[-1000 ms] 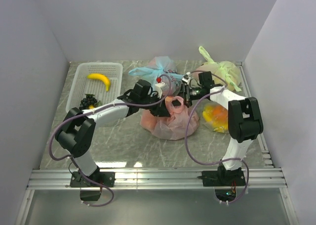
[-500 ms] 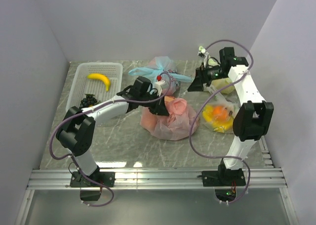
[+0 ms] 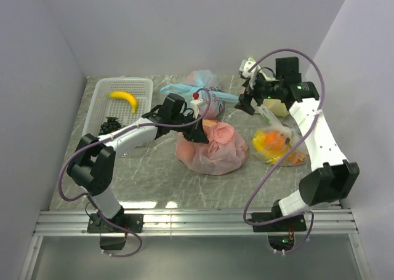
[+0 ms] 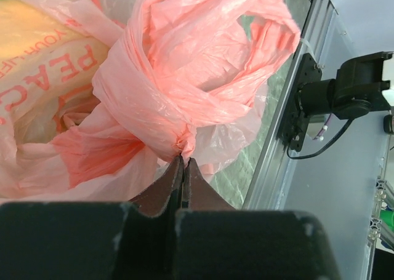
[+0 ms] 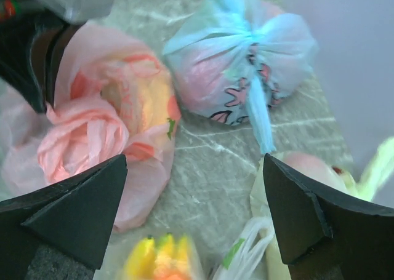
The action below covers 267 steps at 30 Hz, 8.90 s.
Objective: Place the fake fruits into the plastic bag and tie a complex knot
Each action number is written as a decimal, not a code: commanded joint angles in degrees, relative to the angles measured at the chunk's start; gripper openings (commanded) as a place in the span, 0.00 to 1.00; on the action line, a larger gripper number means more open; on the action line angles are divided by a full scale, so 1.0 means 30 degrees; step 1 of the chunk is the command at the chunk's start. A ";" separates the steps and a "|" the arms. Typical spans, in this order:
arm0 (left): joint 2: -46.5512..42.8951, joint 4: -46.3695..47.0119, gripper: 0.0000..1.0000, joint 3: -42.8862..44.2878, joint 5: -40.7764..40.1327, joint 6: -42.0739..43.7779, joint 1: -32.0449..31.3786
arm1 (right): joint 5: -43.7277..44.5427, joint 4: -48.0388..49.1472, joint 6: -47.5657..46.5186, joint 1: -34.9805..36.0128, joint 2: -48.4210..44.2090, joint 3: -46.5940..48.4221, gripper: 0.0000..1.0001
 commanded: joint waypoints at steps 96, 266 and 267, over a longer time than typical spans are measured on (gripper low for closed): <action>0.2314 0.9810 0.00 -0.1200 -0.2270 -0.7512 0.0586 | -0.4524 2.9010 3.9153 0.3881 0.1772 -1.5380 0.00; 0.3485 1.3739 0.00 -0.1582 0.9921 -0.9331 0.0323 | -0.8503 0.5631 2.0287 0.2186 0.3091 -0.9781 0.28; 0.3456 1.3797 0.00 -0.1611 0.9863 -0.9359 0.0323 | -0.8591 0.5835 2.0490 0.2186 0.3120 -0.9839 0.28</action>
